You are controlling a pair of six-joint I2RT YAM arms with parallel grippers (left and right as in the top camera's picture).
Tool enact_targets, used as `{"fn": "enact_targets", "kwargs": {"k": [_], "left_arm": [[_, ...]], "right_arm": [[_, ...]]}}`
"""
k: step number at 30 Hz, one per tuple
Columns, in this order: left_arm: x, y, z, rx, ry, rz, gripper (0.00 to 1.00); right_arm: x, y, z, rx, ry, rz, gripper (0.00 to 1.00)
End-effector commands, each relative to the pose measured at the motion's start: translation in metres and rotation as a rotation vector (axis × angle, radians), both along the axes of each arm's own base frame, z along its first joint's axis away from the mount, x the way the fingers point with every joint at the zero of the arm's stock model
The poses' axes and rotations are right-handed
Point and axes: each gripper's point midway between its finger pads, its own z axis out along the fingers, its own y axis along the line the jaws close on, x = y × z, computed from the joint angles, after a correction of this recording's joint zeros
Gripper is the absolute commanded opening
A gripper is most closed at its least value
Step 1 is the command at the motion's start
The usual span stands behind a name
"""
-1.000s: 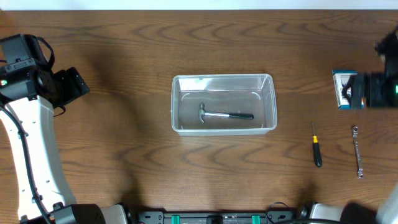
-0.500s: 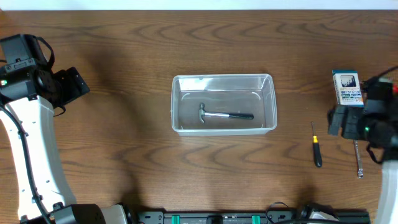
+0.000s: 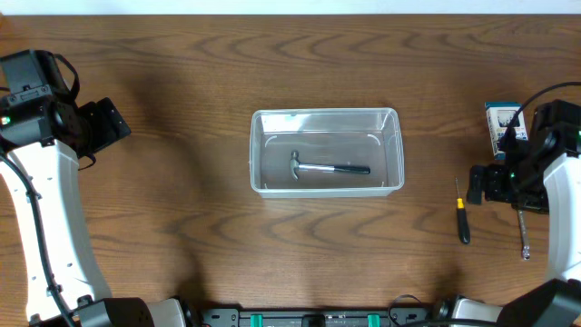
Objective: Pack container
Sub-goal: 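Lower the right gripper onto the yellow-handled screwdriver and grasp it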
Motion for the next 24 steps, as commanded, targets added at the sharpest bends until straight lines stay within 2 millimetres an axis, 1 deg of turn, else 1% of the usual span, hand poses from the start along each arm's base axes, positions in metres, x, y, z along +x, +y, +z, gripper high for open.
{"fn": "enact_targets", "kwargs": {"k": [1, 4, 6, 10, 17, 21, 24], "left_arm": [[0.0, 0.002, 0.008, 0.017, -0.018, 0.001, 0.98], [0.0, 0.002, 0.008, 0.017, -0.018, 0.001, 0.98], [0.0, 0.003, 0.008, 0.018, -0.018, 0.001, 0.98], [0.0, 0.002, 0.008, 0.017, -0.018, 0.001, 0.98], [0.0, 0.003, 0.008, 0.018, -0.018, 0.001, 0.98], [0.0, 0.003, 0.008, 0.018, -0.018, 0.001, 0.98], [0.0, 0.002, 0.008, 0.017, -0.018, 0.001, 0.98]], "right_arm": [[0.001, 0.008, -0.003, -0.004, 0.015, 0.076, 0.99], [-0.002, 0.015, -0.008, -0.01, 0.042, 0.191, 0.99], [-0.003, 0.016, -0.01, -0.019, 0.052, 0.219, 0.99], [-0.006, 0.017, -0.018, -0.012, 0.06, 0.219, 0.99], [-0.005, 0.015, -0.041, -0.026, 0.051, 0.248, 0.99], [0.0, 0.013, -0.053, -0.037, 0.026, 0.248, 0.99], [0.006, 0.007, -0.063, -0.04, 0.012, 0.229, 0.99]]}}
